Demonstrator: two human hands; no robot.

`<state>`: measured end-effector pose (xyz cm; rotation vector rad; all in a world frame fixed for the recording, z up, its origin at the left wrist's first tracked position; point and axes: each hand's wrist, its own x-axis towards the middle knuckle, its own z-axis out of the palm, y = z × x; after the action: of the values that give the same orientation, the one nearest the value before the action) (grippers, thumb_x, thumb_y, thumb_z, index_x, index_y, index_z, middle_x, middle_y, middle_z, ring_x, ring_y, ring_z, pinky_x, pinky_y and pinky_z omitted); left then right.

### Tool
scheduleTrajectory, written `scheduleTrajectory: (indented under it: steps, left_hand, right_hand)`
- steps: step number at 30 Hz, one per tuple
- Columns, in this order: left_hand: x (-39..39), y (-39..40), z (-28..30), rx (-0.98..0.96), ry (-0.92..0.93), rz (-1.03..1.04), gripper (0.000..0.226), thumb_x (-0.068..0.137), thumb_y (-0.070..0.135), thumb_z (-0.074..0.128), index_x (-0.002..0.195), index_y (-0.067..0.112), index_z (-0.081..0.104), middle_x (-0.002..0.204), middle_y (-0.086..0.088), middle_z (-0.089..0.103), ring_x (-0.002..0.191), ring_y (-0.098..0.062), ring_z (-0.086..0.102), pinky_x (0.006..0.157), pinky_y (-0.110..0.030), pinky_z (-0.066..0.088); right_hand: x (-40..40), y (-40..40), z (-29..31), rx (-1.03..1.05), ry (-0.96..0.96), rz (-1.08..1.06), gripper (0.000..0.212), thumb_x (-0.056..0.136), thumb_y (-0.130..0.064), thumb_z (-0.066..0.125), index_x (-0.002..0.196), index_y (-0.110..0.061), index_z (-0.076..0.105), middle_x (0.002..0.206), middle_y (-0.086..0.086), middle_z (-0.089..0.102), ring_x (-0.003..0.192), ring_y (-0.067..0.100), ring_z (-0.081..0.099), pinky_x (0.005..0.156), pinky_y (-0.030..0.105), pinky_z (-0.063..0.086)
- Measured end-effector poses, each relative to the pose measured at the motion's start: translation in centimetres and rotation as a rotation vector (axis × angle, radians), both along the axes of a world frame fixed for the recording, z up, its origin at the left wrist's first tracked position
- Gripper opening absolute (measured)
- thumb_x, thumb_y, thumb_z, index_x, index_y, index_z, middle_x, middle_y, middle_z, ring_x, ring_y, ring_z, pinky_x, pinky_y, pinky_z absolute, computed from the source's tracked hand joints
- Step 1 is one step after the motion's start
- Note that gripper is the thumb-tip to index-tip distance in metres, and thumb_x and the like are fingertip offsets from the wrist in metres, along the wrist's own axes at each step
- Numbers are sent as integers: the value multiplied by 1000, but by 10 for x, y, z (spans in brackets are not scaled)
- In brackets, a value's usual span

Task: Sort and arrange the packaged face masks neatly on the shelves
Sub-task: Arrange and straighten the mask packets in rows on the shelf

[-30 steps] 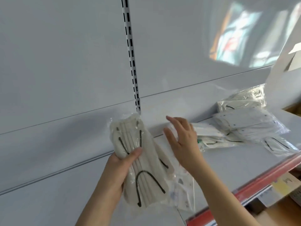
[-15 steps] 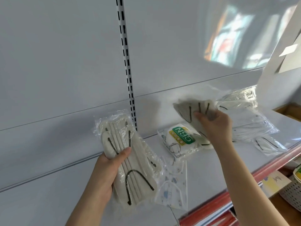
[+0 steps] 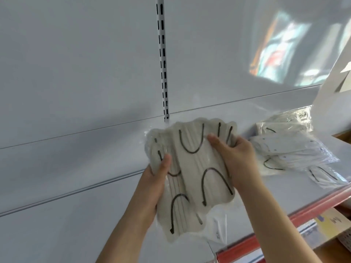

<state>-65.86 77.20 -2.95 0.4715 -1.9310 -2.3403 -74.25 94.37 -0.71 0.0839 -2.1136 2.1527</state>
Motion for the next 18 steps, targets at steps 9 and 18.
scheduleTrajectory:
  steps: [9, 18]
  left_hand:
    - [7, -18, -11, 52, -67, 42, 29, 85, 18, 77, 113, 13, 73, 101, -9, 79, 94, -26, 77, 91, -46, 59]
    - [11, -39, -17, 113, -74, 99, 32, 85, 19, 76, 116, 13, 72, 104, -12, 79, 96, -29, 76, 86, -45, 60]
  right_hand:
    - [0, 8, -12, -5, -241, 476, 30, 87, -17, 70, 113, -4, 68, 106, 14, 76, 96, 28, 74, 84, 40, 60]
    - [-2, 40, 8, -452, -85, 77, 17, 92, -17, 64, 104, -8, 71, 88, 7, 74, 78, 23, 72, 72, 37, 60]
